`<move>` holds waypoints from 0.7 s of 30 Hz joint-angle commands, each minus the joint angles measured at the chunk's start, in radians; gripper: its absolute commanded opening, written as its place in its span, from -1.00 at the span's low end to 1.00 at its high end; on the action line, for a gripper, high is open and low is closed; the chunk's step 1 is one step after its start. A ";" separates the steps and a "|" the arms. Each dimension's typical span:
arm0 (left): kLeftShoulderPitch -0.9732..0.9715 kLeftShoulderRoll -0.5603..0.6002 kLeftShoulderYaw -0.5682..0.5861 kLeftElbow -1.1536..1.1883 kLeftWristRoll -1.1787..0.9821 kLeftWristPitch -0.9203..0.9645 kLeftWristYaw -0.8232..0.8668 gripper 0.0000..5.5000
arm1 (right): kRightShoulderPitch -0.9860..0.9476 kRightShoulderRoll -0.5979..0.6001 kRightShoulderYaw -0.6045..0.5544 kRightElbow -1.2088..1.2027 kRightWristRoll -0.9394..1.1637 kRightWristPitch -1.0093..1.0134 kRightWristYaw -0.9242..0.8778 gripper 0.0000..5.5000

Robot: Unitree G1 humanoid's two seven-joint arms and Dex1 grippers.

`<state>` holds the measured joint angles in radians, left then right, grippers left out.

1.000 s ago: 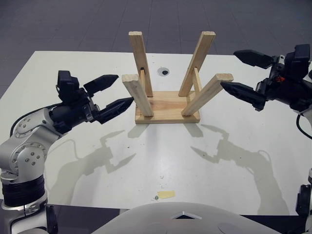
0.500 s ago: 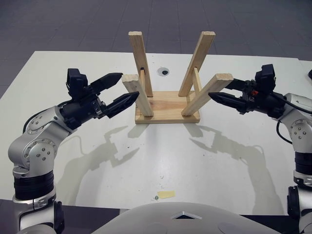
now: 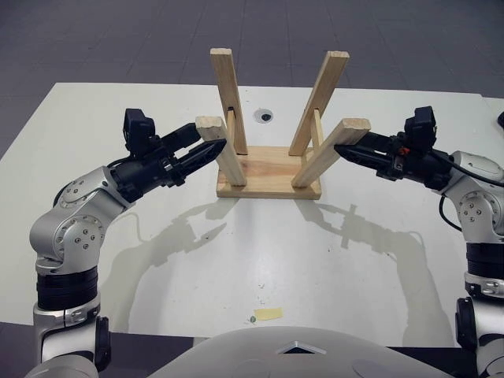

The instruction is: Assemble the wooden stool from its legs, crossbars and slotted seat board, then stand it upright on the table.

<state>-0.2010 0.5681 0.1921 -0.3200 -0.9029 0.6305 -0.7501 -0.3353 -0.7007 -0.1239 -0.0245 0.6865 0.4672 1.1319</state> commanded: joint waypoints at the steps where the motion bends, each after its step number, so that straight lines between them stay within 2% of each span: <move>1: -0.035 0.025 -0.023 0.003 0.016 0.029 -0.017 -0.15 | 0.014 0.001 0.044 -0.035 -0.032 0.026 -0.005 -0.47; 4: -0.036 0.057 -0.036 -0.031 -0.002 0.075 -0.036 -0.28 | 0.034 -0.026 0.053 -0.118 -0.015 0.067 0.001 -0.47; 10: -0.062 0.115 -0.057 -0.084 -0.081 0.206 -0.051 -0.31 | 0.025 -0.072 0.065 -0.301 0.052 0.224 -0.046 -0.50; 16: -0.196 0.123 -0.113 -0.099 -0.165 0.404 0.054 -0.31 | -0.109 -0.030 -0.009 -0.305 0.248 0.539 -0.231 -0.50; 21: -0.401 0.047 -0.050 0.064 -0.346 0.616 0.252 -0.31 | -0.243 0.045 -0.079 -0.202 0.358 0.770 -0.392 -0.50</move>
<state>-0.5187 0.7088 0.2003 -0.3000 -1.0777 1.0895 -0.5400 -0.4864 -0.7599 -0.2089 -0.2709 0.9206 1.1240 0.8150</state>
